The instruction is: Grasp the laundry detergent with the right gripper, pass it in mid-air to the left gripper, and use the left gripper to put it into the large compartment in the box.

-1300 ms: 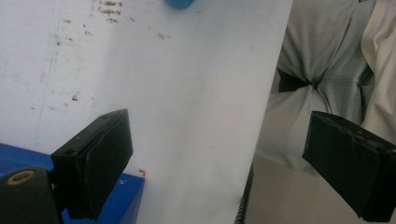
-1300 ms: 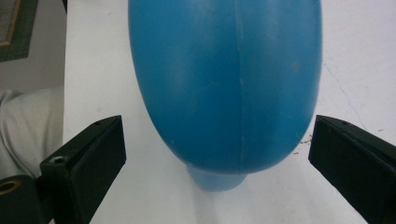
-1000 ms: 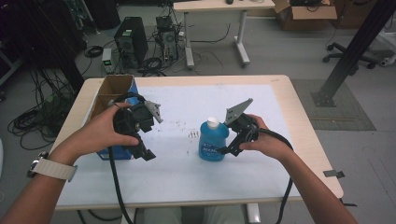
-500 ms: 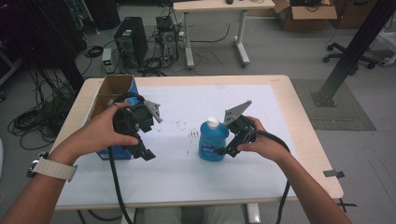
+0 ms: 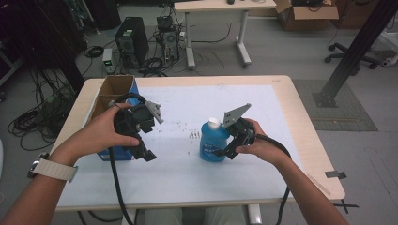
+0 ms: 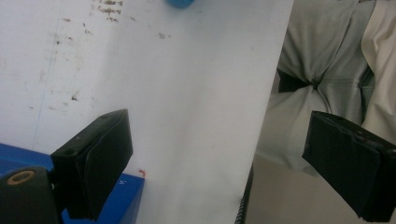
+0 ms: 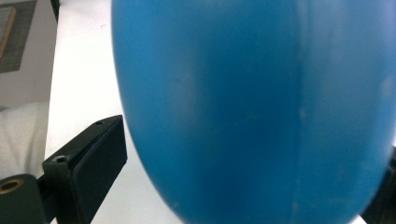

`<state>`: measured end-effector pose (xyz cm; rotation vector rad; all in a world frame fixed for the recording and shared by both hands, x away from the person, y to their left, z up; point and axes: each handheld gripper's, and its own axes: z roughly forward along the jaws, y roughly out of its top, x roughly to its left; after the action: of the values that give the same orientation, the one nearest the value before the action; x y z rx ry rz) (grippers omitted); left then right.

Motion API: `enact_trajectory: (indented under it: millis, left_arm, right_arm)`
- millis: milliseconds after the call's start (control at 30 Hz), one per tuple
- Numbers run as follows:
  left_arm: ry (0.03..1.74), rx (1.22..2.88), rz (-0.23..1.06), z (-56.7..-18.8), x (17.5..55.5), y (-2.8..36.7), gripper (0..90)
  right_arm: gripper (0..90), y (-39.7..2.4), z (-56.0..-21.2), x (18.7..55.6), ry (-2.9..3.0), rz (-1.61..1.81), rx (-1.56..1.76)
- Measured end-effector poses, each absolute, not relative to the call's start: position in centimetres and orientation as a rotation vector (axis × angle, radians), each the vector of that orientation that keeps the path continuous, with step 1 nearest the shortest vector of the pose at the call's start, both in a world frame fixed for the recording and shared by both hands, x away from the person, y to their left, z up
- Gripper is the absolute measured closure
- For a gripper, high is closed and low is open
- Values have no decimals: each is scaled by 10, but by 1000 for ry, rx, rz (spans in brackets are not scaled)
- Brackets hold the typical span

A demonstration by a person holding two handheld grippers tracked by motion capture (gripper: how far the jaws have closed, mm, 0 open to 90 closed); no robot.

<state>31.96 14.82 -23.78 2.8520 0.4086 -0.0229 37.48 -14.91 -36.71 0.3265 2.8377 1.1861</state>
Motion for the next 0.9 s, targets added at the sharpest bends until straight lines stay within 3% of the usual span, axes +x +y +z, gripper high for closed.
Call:
enact_trajectory:
  millis: [900]
  left_arm:
    - [409,2848,-24,-239,320,149,85]
  right_arm:
    - [50,-146,-371,375,2800,1268,328]
